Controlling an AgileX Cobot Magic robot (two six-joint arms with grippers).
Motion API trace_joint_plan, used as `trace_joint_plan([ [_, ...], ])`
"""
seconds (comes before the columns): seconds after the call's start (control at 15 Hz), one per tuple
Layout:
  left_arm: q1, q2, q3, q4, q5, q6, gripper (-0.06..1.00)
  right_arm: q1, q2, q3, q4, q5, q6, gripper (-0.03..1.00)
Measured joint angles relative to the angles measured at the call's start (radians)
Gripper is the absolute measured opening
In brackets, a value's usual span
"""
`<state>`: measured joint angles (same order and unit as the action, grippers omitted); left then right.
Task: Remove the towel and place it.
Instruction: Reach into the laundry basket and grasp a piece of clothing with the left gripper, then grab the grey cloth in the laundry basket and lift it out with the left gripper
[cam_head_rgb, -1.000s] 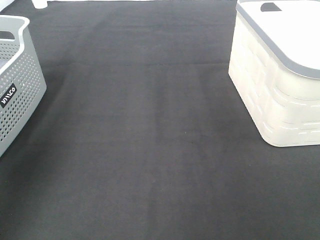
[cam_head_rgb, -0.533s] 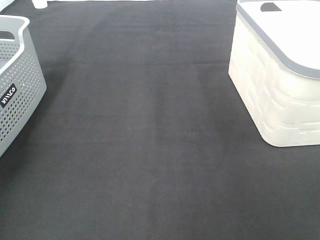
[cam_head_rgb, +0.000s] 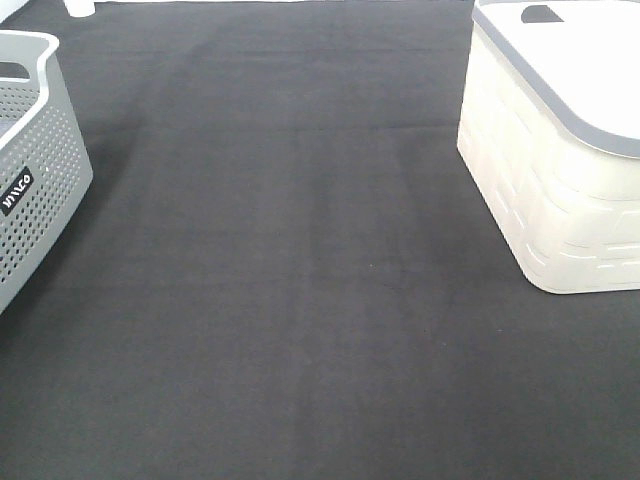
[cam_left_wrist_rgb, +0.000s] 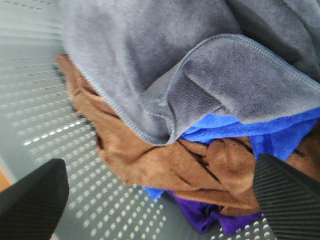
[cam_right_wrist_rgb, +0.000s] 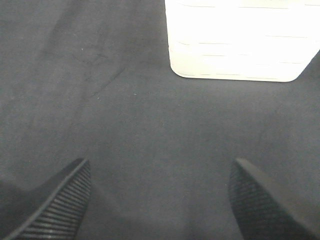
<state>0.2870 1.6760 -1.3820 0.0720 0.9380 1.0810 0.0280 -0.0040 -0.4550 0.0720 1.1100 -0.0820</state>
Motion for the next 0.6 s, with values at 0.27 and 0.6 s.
trace_joint_plan([
  [0.27,0.000,0.101,0.000,0.015,-0.173,0.071,0.90,0.000,0.000,0.000,0.000,0.000,0.000,0.74],
  [0.6,-0.048,0.207,0.000,0.023,-0.245,0.127,0.77,0.000,0.000,0.000,0.000,0.000,0.000,0.74],
])
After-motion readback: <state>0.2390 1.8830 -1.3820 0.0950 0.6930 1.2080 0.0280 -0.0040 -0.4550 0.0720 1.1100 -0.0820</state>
